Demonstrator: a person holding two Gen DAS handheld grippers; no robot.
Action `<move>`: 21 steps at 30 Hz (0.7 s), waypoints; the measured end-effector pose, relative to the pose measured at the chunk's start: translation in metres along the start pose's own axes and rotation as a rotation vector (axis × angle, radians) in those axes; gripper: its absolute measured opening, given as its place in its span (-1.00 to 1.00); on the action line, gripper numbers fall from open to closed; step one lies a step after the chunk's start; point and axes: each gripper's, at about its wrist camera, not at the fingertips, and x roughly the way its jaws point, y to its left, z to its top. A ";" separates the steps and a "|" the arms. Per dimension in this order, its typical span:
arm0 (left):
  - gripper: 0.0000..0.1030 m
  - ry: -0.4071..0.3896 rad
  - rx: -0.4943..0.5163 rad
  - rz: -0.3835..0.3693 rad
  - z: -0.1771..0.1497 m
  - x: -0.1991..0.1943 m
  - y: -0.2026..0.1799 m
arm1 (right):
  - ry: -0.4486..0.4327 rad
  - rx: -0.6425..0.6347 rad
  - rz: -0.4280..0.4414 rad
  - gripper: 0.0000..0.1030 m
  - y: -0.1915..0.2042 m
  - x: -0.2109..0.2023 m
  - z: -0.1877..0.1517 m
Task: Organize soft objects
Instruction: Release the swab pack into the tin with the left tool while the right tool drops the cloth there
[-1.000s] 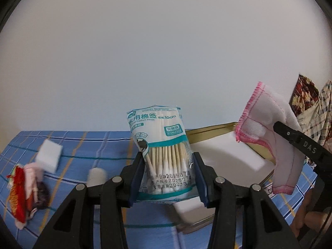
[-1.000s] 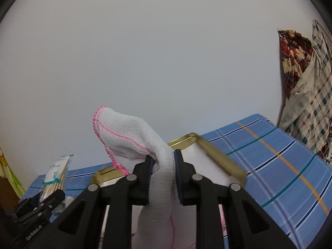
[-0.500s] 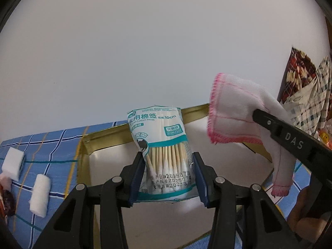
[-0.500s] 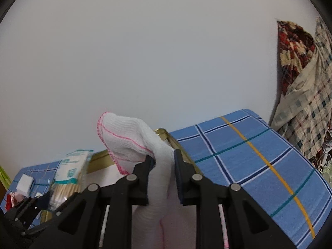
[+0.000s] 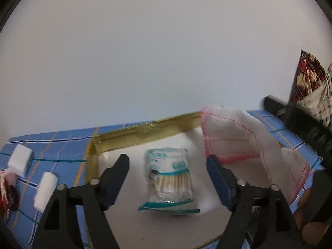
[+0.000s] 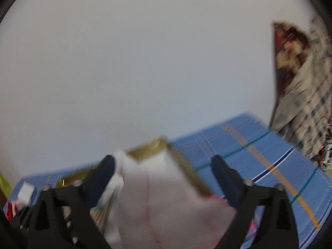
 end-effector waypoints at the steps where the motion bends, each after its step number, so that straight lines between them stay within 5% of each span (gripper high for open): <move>1: 0.58 -0.007 -0.003 -0.005 0.000 -0.004 0.002 | -0.036 0.008 -0.019 1.00 -0.002 -0.007 0.002; 11: 0.59 -0.096 0.035 0.100 -0.015 -0.041 0.030 | -0.182 -0.025 -0.103 1.00 0.000 -0.037 0.005; 21: 0.59 -0.052 -0.041 0.093 -0.032 -0.045 0.065 | -0.231 -0.057 -0.180 1.00 0.001 -0.056 -0.007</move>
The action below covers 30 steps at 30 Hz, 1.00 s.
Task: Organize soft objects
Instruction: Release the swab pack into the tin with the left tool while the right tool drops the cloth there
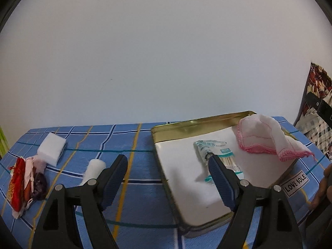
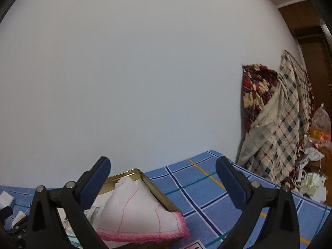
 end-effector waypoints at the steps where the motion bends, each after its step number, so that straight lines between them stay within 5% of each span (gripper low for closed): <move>1: 0.59 -0.002 0.001 0.004 -0.001 -0.001 0.004 | 0.004 0.011 -0.008 1.00 -0.002 0.000 -0.001; 15: 0.59 -0.018 -0.014 0.030 -0.010 -0.020 0.053 | 0.042 -0.082 0.027 1.00 0.038 -0.019 -0.023; 30: 0.59 -0.048 -0.014 0.121 -0.017 -0.030 0.110 | 0.056 -0.145 0.225 1.00 0.129 -0.061 -0.050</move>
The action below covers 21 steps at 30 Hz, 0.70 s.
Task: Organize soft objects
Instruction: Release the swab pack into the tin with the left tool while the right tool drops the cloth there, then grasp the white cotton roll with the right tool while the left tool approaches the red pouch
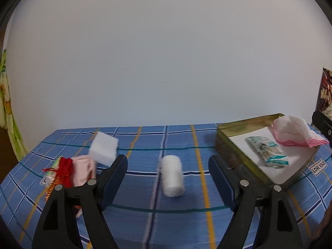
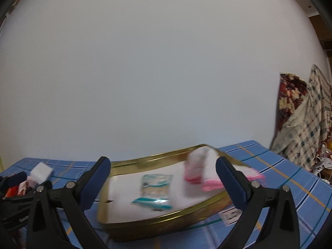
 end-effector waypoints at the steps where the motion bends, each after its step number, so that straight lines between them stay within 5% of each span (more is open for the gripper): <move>1: 0.59 0.001 -0.004 0.005 0.000 0.000 0.004 | 0.006 0.000 0.017 1.00 0.007 0.000 -0.002; 21: 0.59 0.027 -0.108 0.125 -0.011 0.004 0.098 | 0.080 -0.041 0.178 1.00 0.103 0.014 -0.018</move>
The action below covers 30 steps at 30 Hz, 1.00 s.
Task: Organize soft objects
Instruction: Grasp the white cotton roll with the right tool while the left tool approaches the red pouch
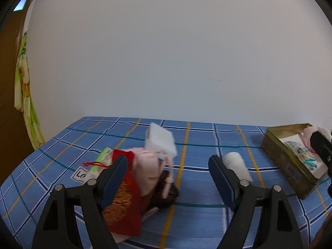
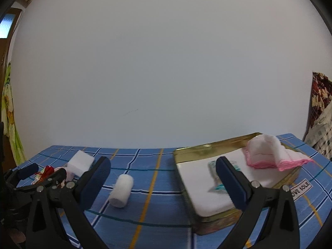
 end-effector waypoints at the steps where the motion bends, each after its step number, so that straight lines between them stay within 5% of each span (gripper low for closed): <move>1: 0.59 0.003 -0.006 0.004 0.000 0.001 0.003 | 0.013 -0.002 0.004 1.00 0.003 0.004 0.000; 14: 0.59 0.035 -0.041 0.048 0.000 0.010 0.039 | 0.229 0.011 0.060 1.00 0.048 0.070 -0.006; 21: 0.60 0.124 -0.093 0.052 -0.002 0.026 0.065 | 0.341 -0.034 0.062 0.96 0.073 0.096 -0.013; 30: 0.60 0.228 -0.079 0.016 -0.009 0.040 0.064 | 0.518 -0.097 -0.024 0.52 0.092 0.138 -0.027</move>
